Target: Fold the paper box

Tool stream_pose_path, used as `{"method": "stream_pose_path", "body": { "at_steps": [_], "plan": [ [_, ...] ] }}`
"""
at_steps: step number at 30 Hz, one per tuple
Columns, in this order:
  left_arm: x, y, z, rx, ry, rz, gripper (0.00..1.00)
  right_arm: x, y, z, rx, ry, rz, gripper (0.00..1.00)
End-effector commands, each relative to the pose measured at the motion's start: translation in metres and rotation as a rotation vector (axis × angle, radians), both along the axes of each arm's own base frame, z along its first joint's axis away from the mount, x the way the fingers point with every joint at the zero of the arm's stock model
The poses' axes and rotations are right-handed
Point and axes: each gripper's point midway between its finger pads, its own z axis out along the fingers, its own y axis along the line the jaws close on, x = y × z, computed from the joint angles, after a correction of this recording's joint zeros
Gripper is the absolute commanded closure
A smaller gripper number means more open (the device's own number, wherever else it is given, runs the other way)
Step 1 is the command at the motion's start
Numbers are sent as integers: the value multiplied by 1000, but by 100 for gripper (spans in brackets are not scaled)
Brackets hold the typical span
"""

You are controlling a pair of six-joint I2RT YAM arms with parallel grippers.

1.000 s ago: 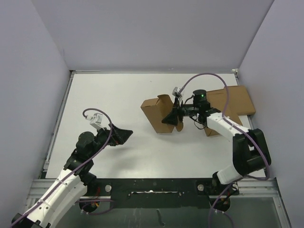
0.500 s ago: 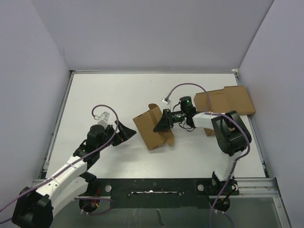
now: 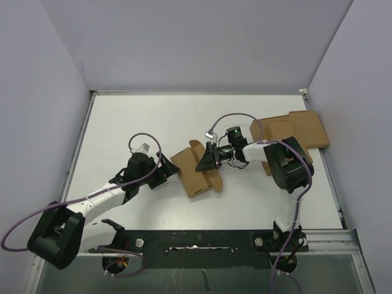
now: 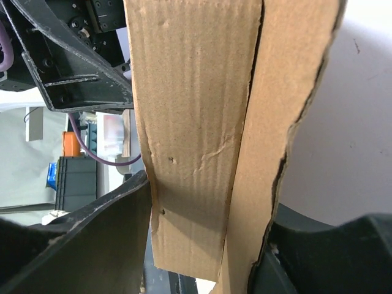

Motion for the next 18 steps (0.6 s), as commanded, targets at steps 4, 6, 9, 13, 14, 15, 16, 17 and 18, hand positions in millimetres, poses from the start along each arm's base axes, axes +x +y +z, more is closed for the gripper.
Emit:
{"method": "stream_pose_path", "body": {
  "at_steps": [4,6,9,13,14,15,16,17,18],
  "plan": [
    [38,-25,27,-30,-71,-7,13,12,-7,-26,-124,-65,-45,54],
    [42,-32,27,-26,-69,-19,14,13,-8,-29,-134,-56,-51,54],
    [44,-38,21,-11,-47,-32,15,14,-10,-32,-150,-51,-56,53],
    [45,-39,7,19,-3,-35,20,15,-13,-36,-182,-55,-59,51],
    [45,-38,5,25,5,-33,22,16,-14,-37,-188,-57,-60,51],
    [44,-38,2,30,13,-33,23,17,-15,-37,-193,-61,-62,50],
    [45,-37,0,36,17,-31,24,18,-16,-39,-200,-63,-63,50],
    [44,-37,-3,42,25,-34,25,19,-17,-39,-209,-68,-65,50],
    [44,-37,-5,47,30,-38,26,20,-18,-41,-219,-77,-62,50]
  ]
}}
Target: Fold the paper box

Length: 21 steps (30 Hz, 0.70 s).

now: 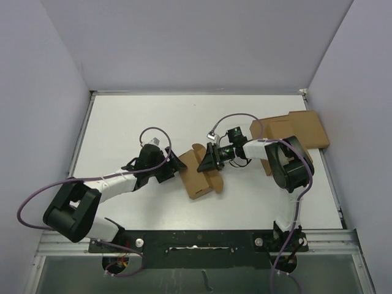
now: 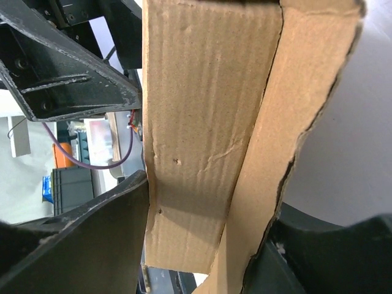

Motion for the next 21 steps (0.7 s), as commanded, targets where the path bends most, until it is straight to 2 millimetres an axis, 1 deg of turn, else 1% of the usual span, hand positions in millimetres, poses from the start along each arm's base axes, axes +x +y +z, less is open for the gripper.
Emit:
{"method": "stream_pose_path", "body": {
  "at_steps": [1,9,13,15,16,20,21],
  "plan": [
    [15,-7,9,8,-40,-10,26,17,-9,-25,-116,-125,-19,50],
    [15,-10,-13,51,12,-65,27,30,-23,-27,-204,-212,7,40],
    [16,-10,-19,56,30,-79,28,38,-33,-23,-226,-249,10,38],
    [16,-9,-21,60,33,-79,29,45,-40,-17,-229,-273,8,38],
    [17,-8,-21,61,34,-81,29,50,-47,-9,-225,-298,2,38],
    [17,-8,-20,63,33,-88,29,61,-62,4,-255,-384,-6,38],
    [18,-8,-20,64,31,-89,29,64,-65,10,-256,-411,-7,38]
  ]
}}
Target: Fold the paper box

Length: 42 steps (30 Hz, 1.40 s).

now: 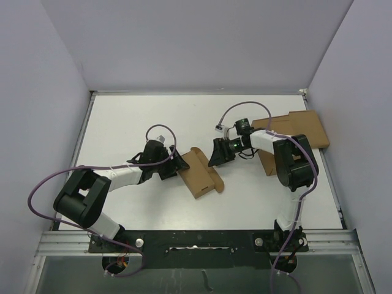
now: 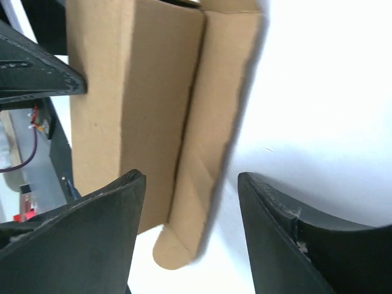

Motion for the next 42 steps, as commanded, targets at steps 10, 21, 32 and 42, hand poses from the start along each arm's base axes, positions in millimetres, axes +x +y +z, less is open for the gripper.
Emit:
{"method": "stream_pose_path", "body": {
  "at_steps": [10,21,32,42],
  "plan": [
    [10,-1,3,24,-16,-42,30,9,-1,34,16,-152,77,84],
    [16,-7,-1,15,-9,-70,36,-21,32,12,27,-49,168,98],
    [33,-19,5,18,-46,-175,38,-46,54,9,32,-24,231,97],
    [46,-15,24,26,-110,-213,36,-10,19,25,12,-108,128,95]
  ]
}}
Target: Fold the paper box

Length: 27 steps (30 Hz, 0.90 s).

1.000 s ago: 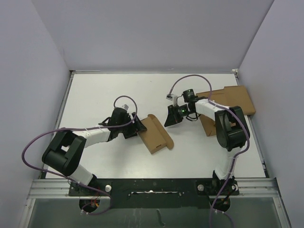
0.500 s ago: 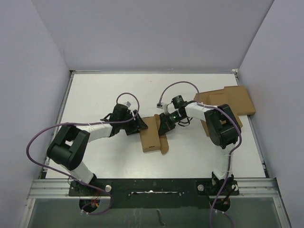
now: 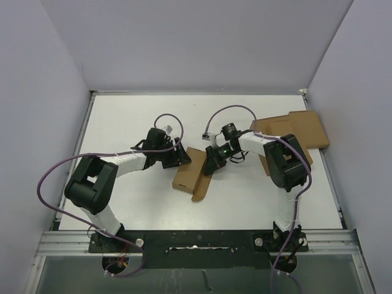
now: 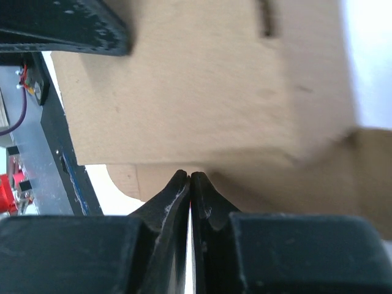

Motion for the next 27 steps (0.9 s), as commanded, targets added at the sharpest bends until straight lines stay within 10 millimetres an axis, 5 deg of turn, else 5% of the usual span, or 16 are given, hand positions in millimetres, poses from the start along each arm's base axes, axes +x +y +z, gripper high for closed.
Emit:
{"method": "stream_pose_path", "body": {
  "at_steps": [1,7,23,27],
  "plan": [
    [13,-4,20,-10,-62,-42,36,35,-17,37,68,-102,-79,95],
    [9,-6,16,-18,-41,-58,36,51,-25,34,63,-104,-155,95],
    [-8,-19,11,-46,-6,-76,36,72,-7,8,39,-144,-106,95],
    [-9,-19,15,-33,-6,-68,35,78,-14,19,54,-204,-89,95]
  ]
}}
